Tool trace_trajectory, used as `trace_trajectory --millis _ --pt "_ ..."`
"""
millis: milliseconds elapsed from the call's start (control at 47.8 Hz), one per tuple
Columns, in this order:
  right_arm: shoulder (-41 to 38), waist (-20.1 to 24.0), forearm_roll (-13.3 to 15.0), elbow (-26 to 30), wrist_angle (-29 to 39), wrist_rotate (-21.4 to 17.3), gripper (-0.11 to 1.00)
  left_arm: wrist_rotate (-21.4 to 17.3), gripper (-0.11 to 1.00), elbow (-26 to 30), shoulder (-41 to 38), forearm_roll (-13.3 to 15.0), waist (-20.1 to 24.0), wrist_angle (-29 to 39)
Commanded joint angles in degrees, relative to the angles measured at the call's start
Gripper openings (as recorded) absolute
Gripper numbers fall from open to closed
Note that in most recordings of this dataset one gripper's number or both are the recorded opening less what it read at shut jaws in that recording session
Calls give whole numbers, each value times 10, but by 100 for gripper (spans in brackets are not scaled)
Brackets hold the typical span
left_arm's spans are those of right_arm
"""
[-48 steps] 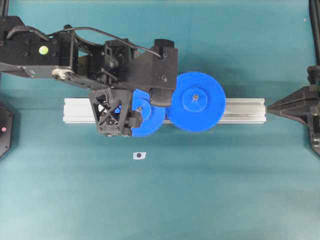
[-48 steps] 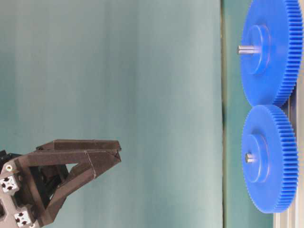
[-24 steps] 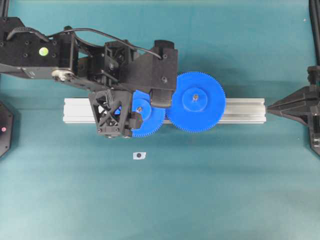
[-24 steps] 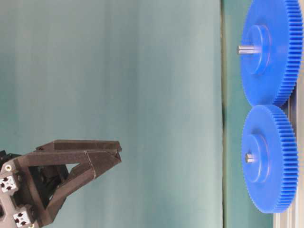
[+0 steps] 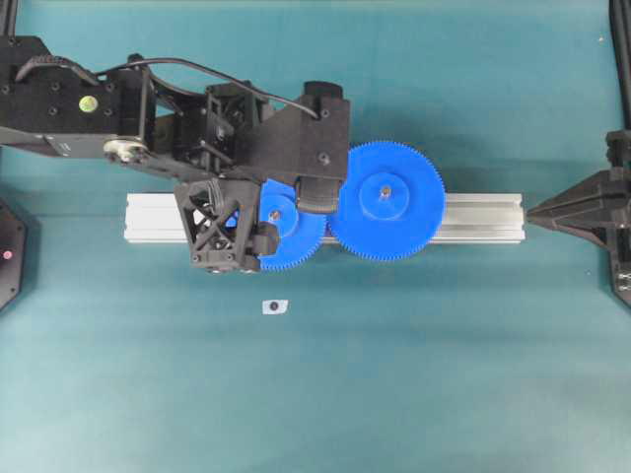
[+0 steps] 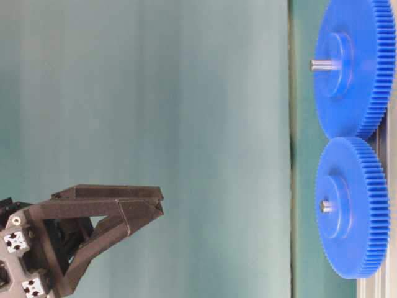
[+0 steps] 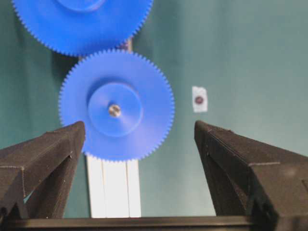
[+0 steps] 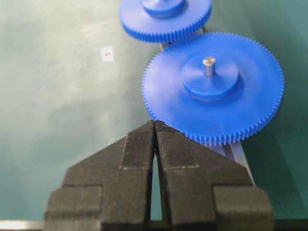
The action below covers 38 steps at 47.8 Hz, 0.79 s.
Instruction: Insert the small gear onto the shaft.
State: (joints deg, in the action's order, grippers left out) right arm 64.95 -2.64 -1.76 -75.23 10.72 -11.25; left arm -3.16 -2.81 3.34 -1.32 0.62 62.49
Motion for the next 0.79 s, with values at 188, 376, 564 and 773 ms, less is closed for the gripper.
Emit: trace_trajectory --millis 188,376,564,773 --pt "-4 -1 1 0 -21 -33 7 0 87 3 5 0 -3 -3" --pt "-4 -1 2 -2 -41 -33 7 0 87 2 -2 0 -4 -3" --pt "-4 -1 4 -6 -42 -33 7 0 87 2 -7 1 -5 -3" --pt "-4 -1 5 -10 -42 -33 7 0 87 0 -11 0 -7 -3"
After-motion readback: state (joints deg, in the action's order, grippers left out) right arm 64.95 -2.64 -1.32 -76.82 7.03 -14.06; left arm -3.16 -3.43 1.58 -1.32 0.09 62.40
